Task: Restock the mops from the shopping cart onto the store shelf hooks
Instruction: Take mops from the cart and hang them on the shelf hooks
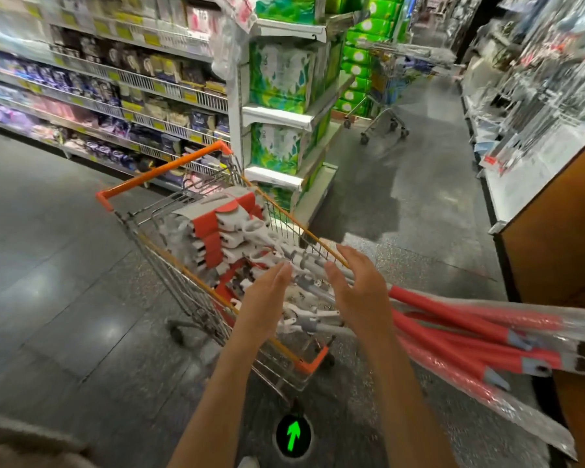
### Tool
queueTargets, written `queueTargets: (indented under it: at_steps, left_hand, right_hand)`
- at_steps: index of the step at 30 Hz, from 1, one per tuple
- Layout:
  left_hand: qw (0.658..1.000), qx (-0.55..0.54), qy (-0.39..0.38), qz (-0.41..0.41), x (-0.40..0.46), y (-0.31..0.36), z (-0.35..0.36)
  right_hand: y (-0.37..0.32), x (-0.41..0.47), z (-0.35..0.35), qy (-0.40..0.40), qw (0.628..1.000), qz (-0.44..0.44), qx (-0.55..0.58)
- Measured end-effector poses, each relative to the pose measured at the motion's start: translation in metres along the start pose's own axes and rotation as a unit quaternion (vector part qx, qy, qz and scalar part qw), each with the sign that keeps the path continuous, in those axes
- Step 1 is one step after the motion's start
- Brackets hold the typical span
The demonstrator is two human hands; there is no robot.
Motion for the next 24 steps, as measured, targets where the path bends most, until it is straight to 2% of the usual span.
queueTargets:
  at_steps: [5, 10, 18, 24]
  left_hand:
    - [0.992, -0.074, -0.023, -0.099, 0.061, -0.042, 0.009]
    - [0.944, -0.222, -0.028, -0.244, 0.104, -0.084, 0.041]
    - [0.914, -0.300, -0.005, -0.274, 0.155, -0.099, 0.076]
    - [0.885, -0.325, 0.096, -0.319, 0.199, -0.142, 0.087]
  right_hand:
    - [0.021, 0.041, 0.031, -0.034, 0.999, 0.036, -0.009]
    - [0.057, 0.074, 0.052, -0.082, 0.993, 0.080, -0.010]
    - [0.120, 0.137, 0.094, -0.167, 0.975, 0.140, 0.036]
    - [0.155, 0.177, 0.135, -0.227, 0.961, 0.156, 0.036]
Point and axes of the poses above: each hand's wrist, its own x-axis towards the middle knuckle, its own z-axis out of the palm, y = z × x, the point moved 8 cm from there along x, towards the middle knuckle, and after that the axes turned 1 degree about x, right-handed, at the moved point
